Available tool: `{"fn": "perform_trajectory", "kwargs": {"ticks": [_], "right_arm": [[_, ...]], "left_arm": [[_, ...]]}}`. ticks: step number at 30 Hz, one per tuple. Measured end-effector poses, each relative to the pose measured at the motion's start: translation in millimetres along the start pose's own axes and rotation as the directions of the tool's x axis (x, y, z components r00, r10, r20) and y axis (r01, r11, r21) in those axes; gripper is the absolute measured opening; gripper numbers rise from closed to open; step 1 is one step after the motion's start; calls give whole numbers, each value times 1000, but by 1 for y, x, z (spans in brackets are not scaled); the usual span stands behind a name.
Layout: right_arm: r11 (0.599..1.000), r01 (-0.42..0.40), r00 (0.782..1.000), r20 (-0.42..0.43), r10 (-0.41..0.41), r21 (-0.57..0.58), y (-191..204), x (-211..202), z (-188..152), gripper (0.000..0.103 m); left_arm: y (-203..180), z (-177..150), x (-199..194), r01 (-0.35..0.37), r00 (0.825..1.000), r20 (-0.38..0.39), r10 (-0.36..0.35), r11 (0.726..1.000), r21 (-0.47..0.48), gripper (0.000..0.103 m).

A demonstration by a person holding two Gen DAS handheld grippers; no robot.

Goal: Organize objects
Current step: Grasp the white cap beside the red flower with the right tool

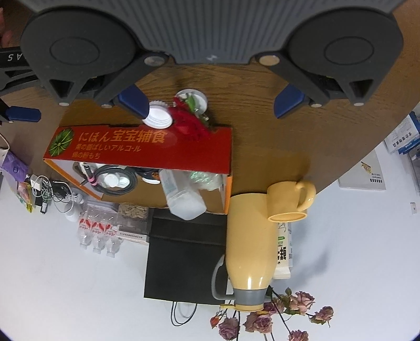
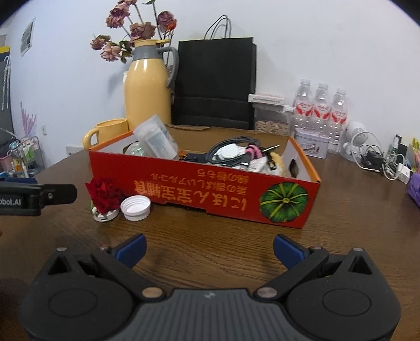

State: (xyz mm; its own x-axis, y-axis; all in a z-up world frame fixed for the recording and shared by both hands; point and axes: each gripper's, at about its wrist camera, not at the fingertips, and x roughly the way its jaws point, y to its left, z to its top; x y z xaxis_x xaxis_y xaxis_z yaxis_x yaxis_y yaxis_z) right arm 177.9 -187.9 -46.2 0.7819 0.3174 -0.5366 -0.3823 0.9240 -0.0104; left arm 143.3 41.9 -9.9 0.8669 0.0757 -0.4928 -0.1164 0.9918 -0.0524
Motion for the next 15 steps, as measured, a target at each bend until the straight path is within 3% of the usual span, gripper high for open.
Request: {"fn": "perform_trajectory", "kwargs": {"ticks": [5, 15], "right_arm": [[998, -57, 998, -12, 57, -36, 20, 20, 8, 102], [989, -123, 991, -71, 117, -81, 51, 72, 28, 68]], "left_arm": [[16, -3, 1, -19, 1000, -15, 19, 1000, -4, 103], [47, -9, 8, -55, 998, -41, 54, 998, -35, 103]]}}
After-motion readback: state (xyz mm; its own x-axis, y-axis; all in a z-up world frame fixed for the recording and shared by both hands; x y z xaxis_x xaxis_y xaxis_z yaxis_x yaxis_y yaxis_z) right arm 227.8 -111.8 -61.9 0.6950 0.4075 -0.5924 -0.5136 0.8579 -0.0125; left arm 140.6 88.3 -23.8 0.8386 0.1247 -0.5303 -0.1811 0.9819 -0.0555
